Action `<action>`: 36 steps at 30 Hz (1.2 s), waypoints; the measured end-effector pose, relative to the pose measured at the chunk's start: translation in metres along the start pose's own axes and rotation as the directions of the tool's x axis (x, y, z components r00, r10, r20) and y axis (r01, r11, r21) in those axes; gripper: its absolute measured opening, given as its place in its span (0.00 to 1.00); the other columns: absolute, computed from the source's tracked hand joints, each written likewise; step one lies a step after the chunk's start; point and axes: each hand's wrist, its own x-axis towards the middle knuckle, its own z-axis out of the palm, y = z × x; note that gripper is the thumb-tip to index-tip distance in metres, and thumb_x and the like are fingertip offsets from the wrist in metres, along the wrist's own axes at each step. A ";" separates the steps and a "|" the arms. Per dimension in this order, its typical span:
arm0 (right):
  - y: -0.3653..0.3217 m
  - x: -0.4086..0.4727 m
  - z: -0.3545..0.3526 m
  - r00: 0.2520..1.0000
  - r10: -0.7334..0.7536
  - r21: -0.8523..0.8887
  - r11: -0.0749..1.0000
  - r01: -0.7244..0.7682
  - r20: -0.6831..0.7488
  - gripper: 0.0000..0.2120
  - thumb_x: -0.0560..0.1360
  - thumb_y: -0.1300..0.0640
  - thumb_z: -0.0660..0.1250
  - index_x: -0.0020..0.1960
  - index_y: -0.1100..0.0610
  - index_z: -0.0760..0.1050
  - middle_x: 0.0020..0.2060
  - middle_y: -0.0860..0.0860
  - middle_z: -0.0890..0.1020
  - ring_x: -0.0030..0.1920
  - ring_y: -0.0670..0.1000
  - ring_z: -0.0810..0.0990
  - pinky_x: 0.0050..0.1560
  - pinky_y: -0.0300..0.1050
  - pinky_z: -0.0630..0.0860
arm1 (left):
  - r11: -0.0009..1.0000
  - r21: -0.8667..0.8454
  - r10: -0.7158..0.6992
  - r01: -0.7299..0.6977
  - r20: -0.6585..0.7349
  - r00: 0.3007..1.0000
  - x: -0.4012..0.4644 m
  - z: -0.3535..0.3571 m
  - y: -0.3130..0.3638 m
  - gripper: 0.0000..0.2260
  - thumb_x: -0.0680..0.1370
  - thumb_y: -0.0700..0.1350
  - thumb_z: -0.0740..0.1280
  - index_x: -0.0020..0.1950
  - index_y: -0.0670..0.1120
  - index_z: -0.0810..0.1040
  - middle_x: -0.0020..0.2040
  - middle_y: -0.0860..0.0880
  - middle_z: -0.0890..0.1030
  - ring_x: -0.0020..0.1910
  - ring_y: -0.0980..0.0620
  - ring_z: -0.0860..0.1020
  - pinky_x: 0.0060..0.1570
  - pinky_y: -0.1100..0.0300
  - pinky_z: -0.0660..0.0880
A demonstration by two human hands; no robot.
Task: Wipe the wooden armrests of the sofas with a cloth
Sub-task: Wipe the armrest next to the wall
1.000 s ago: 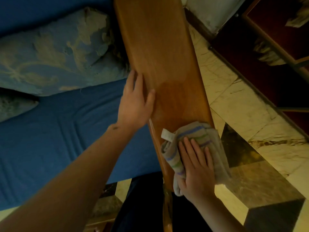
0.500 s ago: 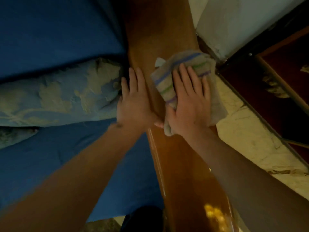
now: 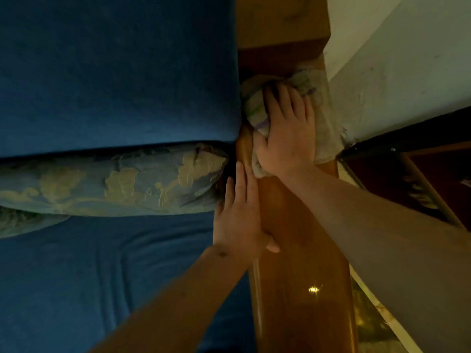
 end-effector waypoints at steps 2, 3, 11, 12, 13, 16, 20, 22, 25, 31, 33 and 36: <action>-0.002 0.001 0.003 1.000 0.004 -0.006 1.000 -0.004 -0.023 0.34 0.75 0.42 0.59 0.79 0.55 0.64 0.77 0.56 0.69 0.78 0.58 0.64 0.79 0.59 0.57 | 1.000 0.031 -0.007 0.007 -0.012 1.000 0.005 -0.003 0.004 0.77 0.57 0.60 0.85 0.77 0.51 0.22 0.79 0.51 0.24 0.82 0.42 0.37 0.78 0.39 0.54; -0.006 -0.008 0.004 1.000 0.006 -0.006 1.000 -0.006 -0.028 0.35 0.76 0.42 0.59 0.79 0.55 0.64 0.78 0.56 0.68 0.78 0.58 0.64 0.79 0.58 0.57 | 0.998 0.055 -0.019 0.019 -0.010 1.000 -0.002 -0.003 0.005 0.76 0.58 0.60 0.85 0.79 0.49 0.24 0.80 0.50 0.26 0.82 0.41 0.38 0.77 0.38 0.55; -0.028 -0.156 0.001 1.000 0.005 0.029 1.000 -0.005 0.005 0.36 0.76 0.40 0.55 0.81 0.55 0.61 0.80 0.54 0.65 0.80 0.55 0.61 0.80 0.59 0.53 | 0.969 -0.237 -0.119 0.075 -0.175 0.977 -0.122 0.099 -0.026 0.53 0.75 0.59 0.74 0.83 0.45 0.39 0.85 0.46 0.47 0.82 0.45 0.49 0.78 0.46 0.58; -0.028 -0.163 0.002 1.000 0.007 0.026 1.000 -0.008 0.023 0.36 0.77 0.40 0.55 0.81 0.55 0.61 0.80 0.54 0.64 0.80 0.55 0.60 0.81 0.59 0.53 | 0.952 -0.296 -0.139 0.082 -0.175 0.975 -0.123 0.112 -0.030 0.52 0.76 0.58 0.74 0.84 0.45 0.40 0.85 0.47 0.48 0.82 0.45 0.49 0.78 0.47 0.57; -0.026 -0.213 -0.004 0.998 -0.041 0.026 0.999 0.040 0.049 0.36 0.77 0.41 0.55 0.81 0.55 0.60 0.81 0.54 0.63 0.81 0.55 0.60 0.81 0.59 0.53 | 0.931 -0.352 -0.177 0.100 -0.192 0.965 -0.167 0.143 -0.026 0.50 0.76 0.56 0.74 0.84 0.45 0.43 0.84 0.46 0.50 0.82 0.45 0.50 0.78 0.48 0.57; -0.019 -0.290 -0.006 0.994 -0.057 0.046 0.997 0.053 0.090 0.35 0.78 0.42 0.57 0.81 0.55 0.59 0.81 0.54 0.63 0.81 0.54 0.59 0.80 0.59 0.53 | 0.923 -0.370 -0.204 0.103 -0.244 0.948 -0.202 0.191 -0.028 0.41 0.76 0.53 0.73 0.82 0.47 0.54 0.83 0.46 0.53 0.80 0.44 0.54 0.74 0.46 0.64; -0.008 -0.433 -0.021 0.976 -0.078 0.099 0.993 0.059 0.202 0.34 0.79 0.43 0.53 0.82 0.56 0.59 0.81 0.54 0.63 0.81 0.54 0.58 0.80 0.60 0.54 | 0.884 -0.423 -0.278 0.197 -0.140 0.950 -0.277 0.259 -0.024 0.35 0.77 0.51 0.70 0.80 0.53 0.57 0.83 0.45 0.52 0.78 0.39 0.57 0.69 0.44 0.67; -0.006 -0.498 -0.031 0.959 -0.066 0.140 0.990 0.028 0.274 0.33 0.79 0.44 0.53 0.82 0.55 0.58 0.81 0.53 0.62 0.82 0.54 0.57 0.80 0.61 0.55 | 0.859 -0.444 -0.304 0.257 -0.037 0.952 -0.317 0.284 -0.021 0.34 0.76 0.51 0.68 0.79 0.51 0.58 0.80 0.42 0.56 0.76 0.37 0.61 0.71 0.44 0.66; -0.027 -0.555 -0.048 0.939 0.093 0.293 0.936 -0.196 0.330 0.30 0.82 0.47 0.54 0.81 0.54 0.58 0.80 0.49 0.59 0.81 0.52 0.54 0.81 0.60 0.53 | 0.792 -0.517 -0.323 0.326 0.099 0.941 -0.362 0.301 -0.019 0.29 0.73 0.53 0.64 0.73 0.47 0.66 0.71 0.44 0.69 0.70 0.40 0.70 0.69 0.44 0.70; -0.074 -0.506 -0.140 0.421 0.311 0.516 -0.363 -0.776 0.852 0.19 0.85 0.50 0.59 0.70 0.59 0.74 0.62 0.61 0.82 0.54 0.58 0.82 0.60 0.53 0.78 | 0.154 -0.916 -0.451 0.369 0.267 0.851 -0.417 0.278 -0.014 0.45 0.68 0.52 0.81 0.77 0.44 0.60 0.63 0.46 0.80 0.54 0.49 0.82 0.44 0.56 0.83; -0.086 -0.495 -0.181 0.476 0.036 0.417 -0.544 -0.728 0.879 0.20 0.85 0.49 0.57 0.70 0.59 0.75 0.59 0.61 0.84 0.58 0.60 0.84 0.60 0.56 0.80 | -0.081 -0.934 -0.423 0.348 0.348 0.837 -0.432 0.259 -0.019 0.38 0.71 0.57 0.79 0.74 0.47 0.66 0.61 0.47 0.81 0.53 0.47 0.83 0.41 0.55 0.82; -0.119 -0.491 -0.238 0.537 -0.300 0.284 -0.596 -0.751 0.788 0.20 0.86 0.48 0.56 0.69 0.57 0.78 0.62 0.60 0.84 0.62 0.61 0.84 0.58 0.58 0.82 | -0.516 -0.840 -0.222 0.169 0.322 0.920 -0.462 0.215 -0.036 0.32 0.79 0.63 0.66 0.73 0.40 0.70 0.66 0.40 0.81 0.61 0.38 0.82 0.61 0.45 0.79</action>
